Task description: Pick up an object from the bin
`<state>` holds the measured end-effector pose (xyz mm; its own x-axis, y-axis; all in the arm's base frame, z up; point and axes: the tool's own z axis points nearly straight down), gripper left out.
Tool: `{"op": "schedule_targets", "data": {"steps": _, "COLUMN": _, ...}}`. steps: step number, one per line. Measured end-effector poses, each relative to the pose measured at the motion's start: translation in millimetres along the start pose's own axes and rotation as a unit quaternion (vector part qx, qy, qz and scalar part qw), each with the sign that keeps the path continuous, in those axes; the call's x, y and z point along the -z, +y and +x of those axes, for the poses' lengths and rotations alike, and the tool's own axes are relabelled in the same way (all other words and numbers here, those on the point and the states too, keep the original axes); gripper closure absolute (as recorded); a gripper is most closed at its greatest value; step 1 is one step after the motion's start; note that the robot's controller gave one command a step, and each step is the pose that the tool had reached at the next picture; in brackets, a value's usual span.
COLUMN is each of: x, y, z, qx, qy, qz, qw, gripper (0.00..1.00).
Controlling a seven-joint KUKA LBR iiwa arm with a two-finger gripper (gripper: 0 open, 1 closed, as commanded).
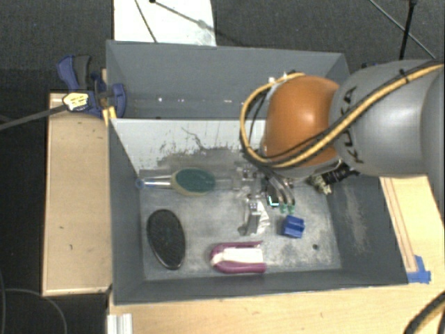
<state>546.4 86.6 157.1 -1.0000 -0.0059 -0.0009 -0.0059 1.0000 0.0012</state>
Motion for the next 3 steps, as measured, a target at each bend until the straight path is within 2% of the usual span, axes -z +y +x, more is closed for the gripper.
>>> {"op": "schedule_targets", "data": {"steps": 1, "x": -66.5, "y": -10.1, "z": 56.5, "qx": -0.083, "qy": 0.0022, "qz": 0.000, "qw": 0.9966, "gripper": 0.00}}
{"op": "schedule_targets", "data": {"steps": 2, "x": -83.7, "y": 4.3, "z": 65.5, "qx": 0.072, "qy": -0.0036, "qz": 0.000, "qw": 0.9974, "gripper": 0.00}}
{"op": "schedule_targets", "data": {"steps": 3, "x": -84.1, "y": 3.5, "z": 69.0, "qx": 0.070, "qy": 0.0034, "qz": 0.001, "qw": 0.9976, "gripper": 1.00}}
